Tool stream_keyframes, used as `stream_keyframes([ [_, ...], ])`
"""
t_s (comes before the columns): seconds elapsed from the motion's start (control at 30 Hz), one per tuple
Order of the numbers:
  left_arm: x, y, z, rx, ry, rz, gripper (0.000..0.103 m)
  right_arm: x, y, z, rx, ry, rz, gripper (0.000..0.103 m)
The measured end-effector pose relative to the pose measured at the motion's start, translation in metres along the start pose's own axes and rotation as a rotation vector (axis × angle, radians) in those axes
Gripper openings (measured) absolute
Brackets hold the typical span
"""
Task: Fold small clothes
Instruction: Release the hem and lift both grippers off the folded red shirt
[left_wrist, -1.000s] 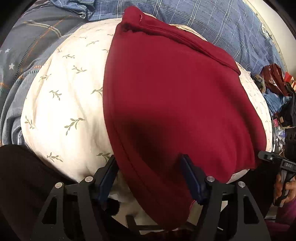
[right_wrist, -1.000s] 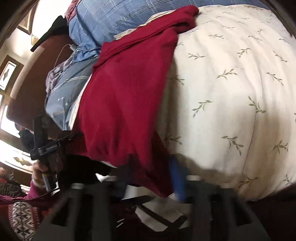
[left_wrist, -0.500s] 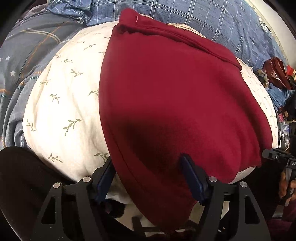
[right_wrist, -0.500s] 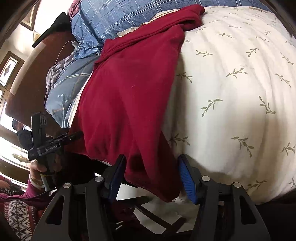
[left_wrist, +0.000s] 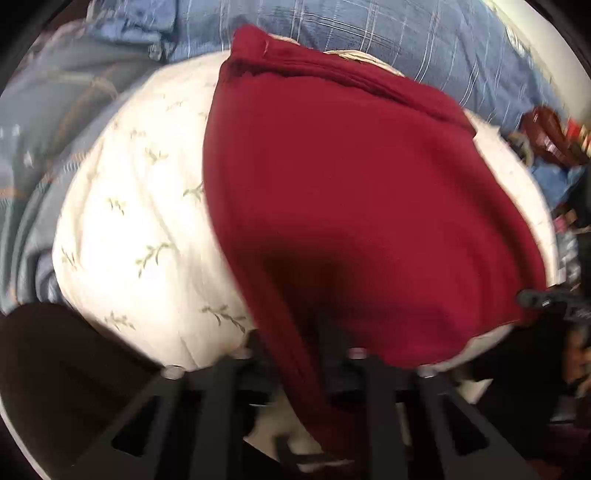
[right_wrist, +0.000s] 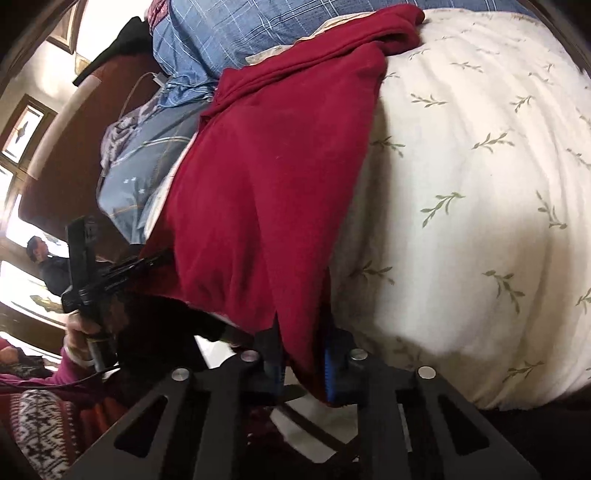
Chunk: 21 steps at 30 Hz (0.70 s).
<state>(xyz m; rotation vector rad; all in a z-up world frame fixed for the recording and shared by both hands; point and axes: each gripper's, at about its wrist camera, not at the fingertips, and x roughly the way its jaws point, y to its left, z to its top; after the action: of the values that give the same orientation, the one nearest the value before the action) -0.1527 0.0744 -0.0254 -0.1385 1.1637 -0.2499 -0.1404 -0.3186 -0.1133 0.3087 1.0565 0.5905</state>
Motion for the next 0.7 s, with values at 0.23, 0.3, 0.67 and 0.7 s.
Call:
stream_keyframes([
  [0.23, -0.023, 0.020, -0.007, -0.022, -0.004, -0.043, 0.004, -0.002, 0.002, -0.007, -0.019, 0.054, 0.019, 0.010],
  [0.3, -0.014, 0.025, -0.007, -0.032, 0.017, -0.032, 0.005, 0.004, -0.006, -0.005, 0.031, 0.064, 0.019, 0.017],
  [0.67, 0.009, 0.027, 0.008, -0.164, 0.034, -0.103, 0.053, 0.009, -0.003, -0.003, 0.054, 0.055, 0.079, 0.046],
  [0.7, 0.011, 0.023, 0.008, -0.156, 0.031, -0.102, 0.059, 0.009, -0.004, -0.003, 0.058, 0.060, 0.084, 0.043],
])
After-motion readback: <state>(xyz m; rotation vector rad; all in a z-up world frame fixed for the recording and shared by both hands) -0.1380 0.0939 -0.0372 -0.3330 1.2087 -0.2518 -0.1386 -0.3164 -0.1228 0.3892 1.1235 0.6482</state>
